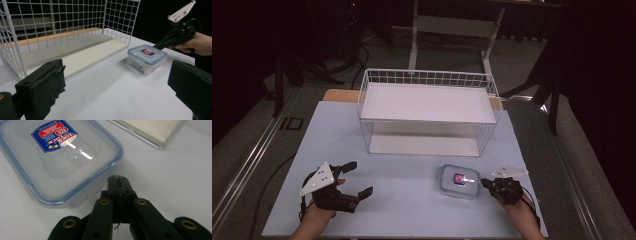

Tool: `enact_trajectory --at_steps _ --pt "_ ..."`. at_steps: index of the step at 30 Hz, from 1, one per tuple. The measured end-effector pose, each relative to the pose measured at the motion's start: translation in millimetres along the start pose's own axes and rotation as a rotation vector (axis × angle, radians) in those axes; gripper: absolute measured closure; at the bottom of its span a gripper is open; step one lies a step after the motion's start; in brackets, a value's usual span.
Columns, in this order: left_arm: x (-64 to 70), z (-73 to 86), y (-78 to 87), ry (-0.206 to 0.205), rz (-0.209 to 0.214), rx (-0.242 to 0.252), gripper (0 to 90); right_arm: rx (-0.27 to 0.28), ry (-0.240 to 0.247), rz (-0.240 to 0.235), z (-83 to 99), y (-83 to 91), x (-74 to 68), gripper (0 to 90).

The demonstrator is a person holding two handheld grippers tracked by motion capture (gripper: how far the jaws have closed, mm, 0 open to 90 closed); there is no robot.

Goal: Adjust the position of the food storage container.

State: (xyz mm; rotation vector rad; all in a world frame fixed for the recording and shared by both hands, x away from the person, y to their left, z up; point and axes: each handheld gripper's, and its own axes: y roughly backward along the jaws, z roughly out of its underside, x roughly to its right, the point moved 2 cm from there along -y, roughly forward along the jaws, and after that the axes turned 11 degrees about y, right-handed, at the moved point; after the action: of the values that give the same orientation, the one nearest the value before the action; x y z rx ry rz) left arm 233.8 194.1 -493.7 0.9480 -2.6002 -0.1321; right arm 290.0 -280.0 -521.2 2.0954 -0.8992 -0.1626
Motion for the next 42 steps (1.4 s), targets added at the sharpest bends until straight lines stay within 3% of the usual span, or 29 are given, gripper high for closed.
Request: enact_trajectory --at_steps 8,15,19,27,42 --pt "1.2 1.3 -1.2 -0.004 0.006 -0.010 1.9 0.009 0.026 -0.032 -16.3 -17.1 -3.9 90.0" --pt "0.5 1.0 -0.7 0.001 0.003 -0.007 1.8 -0.024 0.028 -0.018 -5.9 -12.3 -6.9 90.0" --pt "0.9 0.7 -0.5 -0.002 0.001 -0.005 1.8 -0.018 0.006 -0.069 -4.7 -15.6 -12.8 90.0" --pt "0.2 1.3 -1.3 0.007 0.001 -0.007 1.8 -0.041 0.026 -0.084 -19.0 -27.7 -19.5 90.0" --pt "-0.7 2.0 -0.5 0.010 0.001 -0.016 1.8 -0.024 0.037 -0.141 -57.2 -61.4 -34.7 90.0"
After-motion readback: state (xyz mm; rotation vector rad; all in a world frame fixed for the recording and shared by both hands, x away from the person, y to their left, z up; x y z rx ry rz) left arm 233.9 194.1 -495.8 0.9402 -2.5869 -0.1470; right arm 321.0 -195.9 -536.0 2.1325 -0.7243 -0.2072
